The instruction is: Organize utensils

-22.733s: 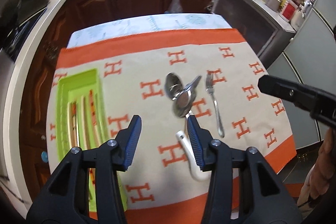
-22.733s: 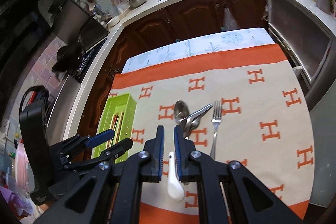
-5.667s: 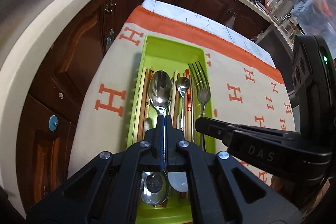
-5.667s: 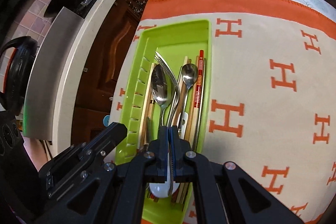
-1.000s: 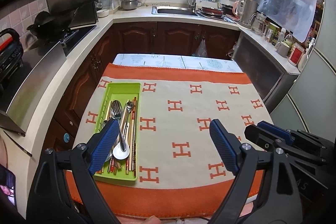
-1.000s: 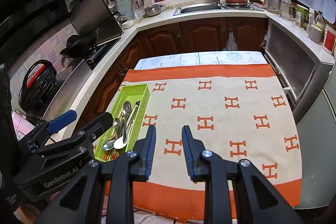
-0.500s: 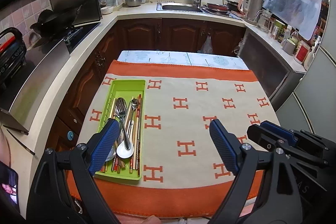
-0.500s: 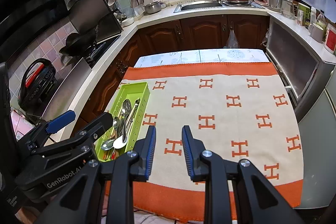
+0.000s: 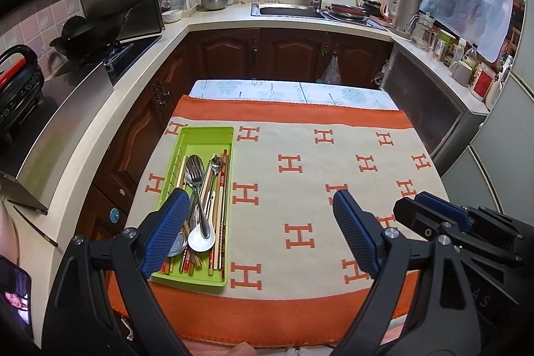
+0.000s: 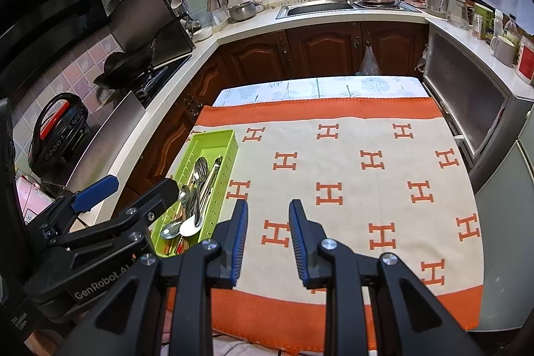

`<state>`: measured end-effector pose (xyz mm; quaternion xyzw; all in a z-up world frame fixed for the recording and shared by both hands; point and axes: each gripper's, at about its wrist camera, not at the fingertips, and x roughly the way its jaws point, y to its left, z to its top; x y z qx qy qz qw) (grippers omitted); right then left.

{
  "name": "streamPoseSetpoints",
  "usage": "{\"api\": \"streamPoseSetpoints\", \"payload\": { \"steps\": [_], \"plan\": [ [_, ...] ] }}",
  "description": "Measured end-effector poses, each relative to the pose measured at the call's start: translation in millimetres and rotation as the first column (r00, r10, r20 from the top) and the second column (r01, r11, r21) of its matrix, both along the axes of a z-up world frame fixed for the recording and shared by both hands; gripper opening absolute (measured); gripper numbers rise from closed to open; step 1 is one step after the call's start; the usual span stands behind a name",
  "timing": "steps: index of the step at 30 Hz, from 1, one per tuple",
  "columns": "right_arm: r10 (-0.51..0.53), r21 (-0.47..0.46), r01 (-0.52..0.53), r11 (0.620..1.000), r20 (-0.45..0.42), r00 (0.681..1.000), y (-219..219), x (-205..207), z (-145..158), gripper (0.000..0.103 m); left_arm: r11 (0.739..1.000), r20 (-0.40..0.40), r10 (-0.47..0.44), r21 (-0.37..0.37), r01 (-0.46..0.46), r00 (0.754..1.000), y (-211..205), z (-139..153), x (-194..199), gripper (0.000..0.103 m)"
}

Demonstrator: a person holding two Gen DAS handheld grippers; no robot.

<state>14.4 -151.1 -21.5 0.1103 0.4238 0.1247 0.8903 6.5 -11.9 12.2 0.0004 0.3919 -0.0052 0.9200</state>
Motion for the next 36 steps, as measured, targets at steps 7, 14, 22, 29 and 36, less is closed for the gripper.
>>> {"api": "streamPoseSetpoints", "payload": {
  "steps": [7,14,22,29,36],
  "plan": [
    [-0.001,-0.001,0.001,1.000,0.000,1.000,1,0,0,0.025,1.000,-0.004,0.007,0.000,-0.007,1.000,3,-3,-2,0.086],
    [-0.001,0.000,0.001,1.000,-0.003,1.000,2,0,-1,0.025,1.000,-0.009,0.010,-0.004,-0.010,1.000,5,-5,-3,0.086],
    [-0.002,0.000,0.002,1.000,-0.003,1.000,2,1,-1,0.025,1.000,-0.010,0.010,-0.004,-0.010,1.000,5,-5,-3,0.086],
    [0.002,0.004,-0.001,1.000,-0.007,1.000,4,-2,-5,0.025,1.000,-0.016,0.017,-0.005,-0.017,1.000,4,-12,-6,0.086],
    [0.002,0.005,-0.002,1.000,-0.008,1.000,4,-1,-6,0.025,1.000,-0.016,0.018,-0.003,-0.018,1.000,4,-13,-5,0.086]
  ]
}}
